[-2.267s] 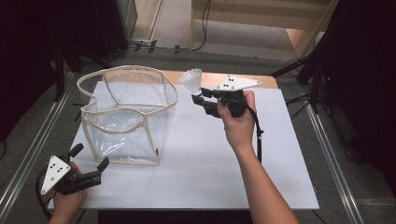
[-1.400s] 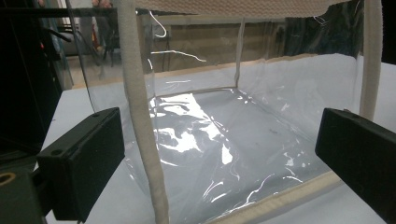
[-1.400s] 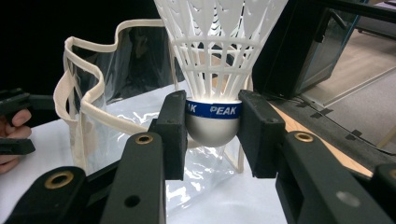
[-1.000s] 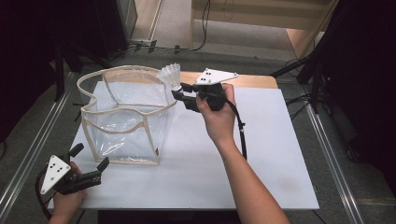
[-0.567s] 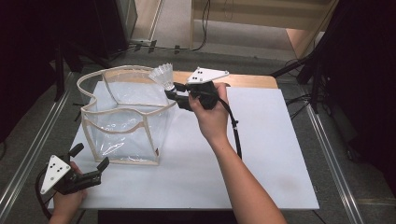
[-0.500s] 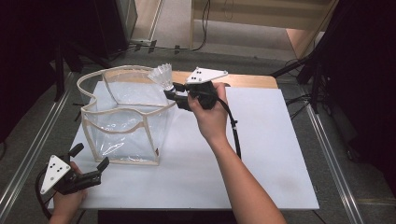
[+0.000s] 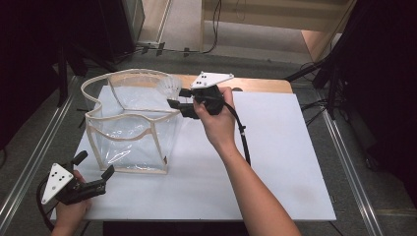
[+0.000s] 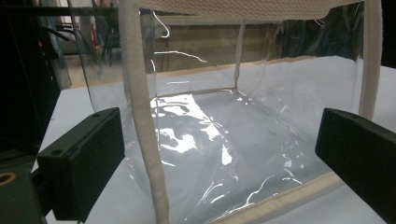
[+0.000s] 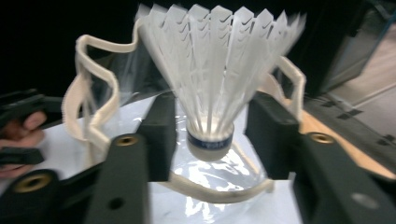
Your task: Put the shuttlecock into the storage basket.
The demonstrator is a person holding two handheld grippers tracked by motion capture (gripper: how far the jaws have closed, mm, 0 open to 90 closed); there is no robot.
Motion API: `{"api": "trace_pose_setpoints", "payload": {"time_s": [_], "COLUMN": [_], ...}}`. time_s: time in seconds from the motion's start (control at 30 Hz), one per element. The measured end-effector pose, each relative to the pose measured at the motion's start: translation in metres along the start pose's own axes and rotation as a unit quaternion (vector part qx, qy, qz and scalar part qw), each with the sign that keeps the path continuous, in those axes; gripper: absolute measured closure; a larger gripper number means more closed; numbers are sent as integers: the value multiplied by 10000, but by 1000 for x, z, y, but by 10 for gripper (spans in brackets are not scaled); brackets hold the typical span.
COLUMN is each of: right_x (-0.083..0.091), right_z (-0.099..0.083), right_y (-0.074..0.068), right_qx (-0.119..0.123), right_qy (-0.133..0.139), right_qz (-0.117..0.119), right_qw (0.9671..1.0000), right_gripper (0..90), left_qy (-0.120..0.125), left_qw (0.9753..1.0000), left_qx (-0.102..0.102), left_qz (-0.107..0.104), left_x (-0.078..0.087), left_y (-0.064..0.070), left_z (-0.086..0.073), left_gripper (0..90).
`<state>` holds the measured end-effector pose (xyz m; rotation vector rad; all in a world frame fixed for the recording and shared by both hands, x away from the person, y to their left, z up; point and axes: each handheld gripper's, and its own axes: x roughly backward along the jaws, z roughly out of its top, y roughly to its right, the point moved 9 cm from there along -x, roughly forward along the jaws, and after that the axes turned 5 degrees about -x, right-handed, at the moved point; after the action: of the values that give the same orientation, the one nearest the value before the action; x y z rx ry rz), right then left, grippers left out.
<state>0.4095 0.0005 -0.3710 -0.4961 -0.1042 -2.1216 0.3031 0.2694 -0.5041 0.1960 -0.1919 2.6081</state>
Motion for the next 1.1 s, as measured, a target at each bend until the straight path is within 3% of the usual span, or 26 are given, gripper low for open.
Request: {"api": "trace_pose_setpoints", "payload": {"time_s": [0.1, 0.3, 0.5, 0.57, 0.73, 1.1], "right_x": [2, 10, 15, 17, 24, 47], "right_z": [0, 3, 2, 1, -2, -12], "right_y": [-2, -5, -8, -7, -4, 4], "right_qx": [56, 86, 241, 257, 231, 192], "right_qy": [-28, 66, 37, 23, 40, 224], "right_qz": [66, 158, 44, -25, -220, -367], "right_qw": [10000, 9998, 9997, 9997, 9995, 9989], "right_gripper": [301, 147, 68, 0, 0, 0], "left_qy": [-1, -6, -14, -14, -12, -25], "left_qw": [10000, 10000, 10000, 10000, 10000, 10000], "left_qx": [7, 4, 6, 2, 10, -13], "left_qz": [-7, -13, -2, -2, -6, 4], "left_x": [0, 0, 0, 0, 0, 0], "left_y": [0, 0, 1, 1, 0, 1], "left_z": [0, 0, 0, 0, 0, 0], "left_gripper": [21, 21, 21, 21, 21, 21]}}
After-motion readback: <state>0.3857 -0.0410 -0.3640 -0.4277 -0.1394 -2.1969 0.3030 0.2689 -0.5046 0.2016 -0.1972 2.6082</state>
